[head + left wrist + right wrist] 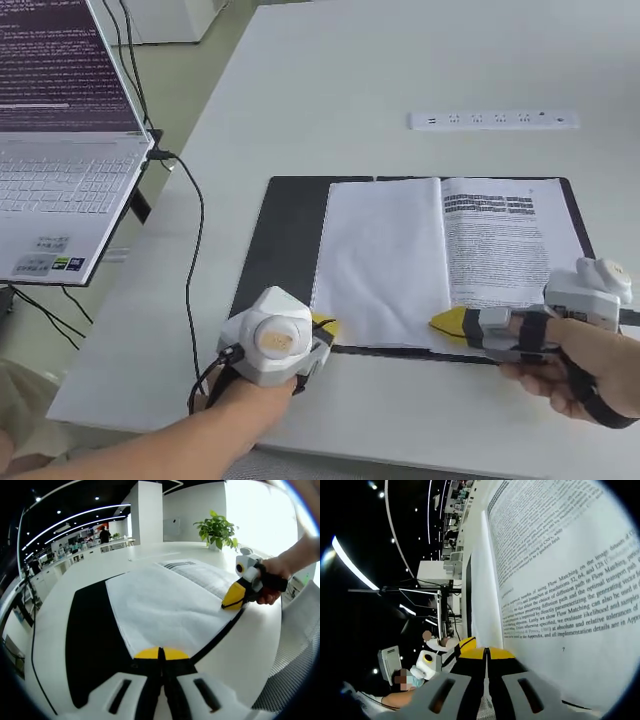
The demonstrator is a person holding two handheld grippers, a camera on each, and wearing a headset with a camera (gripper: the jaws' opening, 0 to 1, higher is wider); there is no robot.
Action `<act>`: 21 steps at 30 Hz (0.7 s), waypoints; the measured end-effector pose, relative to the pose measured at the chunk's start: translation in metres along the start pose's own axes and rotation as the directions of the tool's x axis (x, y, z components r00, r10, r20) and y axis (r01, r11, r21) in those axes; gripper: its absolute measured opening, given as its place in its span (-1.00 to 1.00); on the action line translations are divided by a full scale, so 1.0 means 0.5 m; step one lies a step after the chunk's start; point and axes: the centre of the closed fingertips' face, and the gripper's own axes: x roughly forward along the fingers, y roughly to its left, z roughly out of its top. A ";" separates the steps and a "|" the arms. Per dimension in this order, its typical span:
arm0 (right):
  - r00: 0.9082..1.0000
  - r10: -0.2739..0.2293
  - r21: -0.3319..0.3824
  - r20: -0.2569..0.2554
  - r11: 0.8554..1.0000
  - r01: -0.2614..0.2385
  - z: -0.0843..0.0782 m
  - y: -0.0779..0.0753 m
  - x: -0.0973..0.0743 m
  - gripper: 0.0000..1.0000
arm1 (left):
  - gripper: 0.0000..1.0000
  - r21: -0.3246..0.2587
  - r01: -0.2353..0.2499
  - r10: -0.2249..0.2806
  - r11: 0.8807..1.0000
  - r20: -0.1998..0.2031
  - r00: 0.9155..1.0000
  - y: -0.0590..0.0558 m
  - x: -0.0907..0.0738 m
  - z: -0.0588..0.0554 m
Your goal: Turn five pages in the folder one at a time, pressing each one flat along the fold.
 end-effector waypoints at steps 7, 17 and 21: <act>1.000 0.017 0.028 -0.021 0.999 -0.017 -0.039 -0.009 -0.011 -1.00 | -1.00 -0.005 -0.006 0.006 1.000 0.001 1.000 -0.001 -0.001 0.000; 0.999 0.034 0.011 -0.007 0.999 -0.034 -0.082 0.020 -0.046 -1.00 | -1.00 -0.043 -0.012 0.012 0.999 0.006 1.000 0.000 -0.003 0.002; 0.997 0.054 -0.031 0.054 0.998 -0.052 -0.079 0.059 -0.069 -1.00 | -1.00 -0.108 -0.007 0.009 0.994 0.015 1.000 0.003 -0.005 0.003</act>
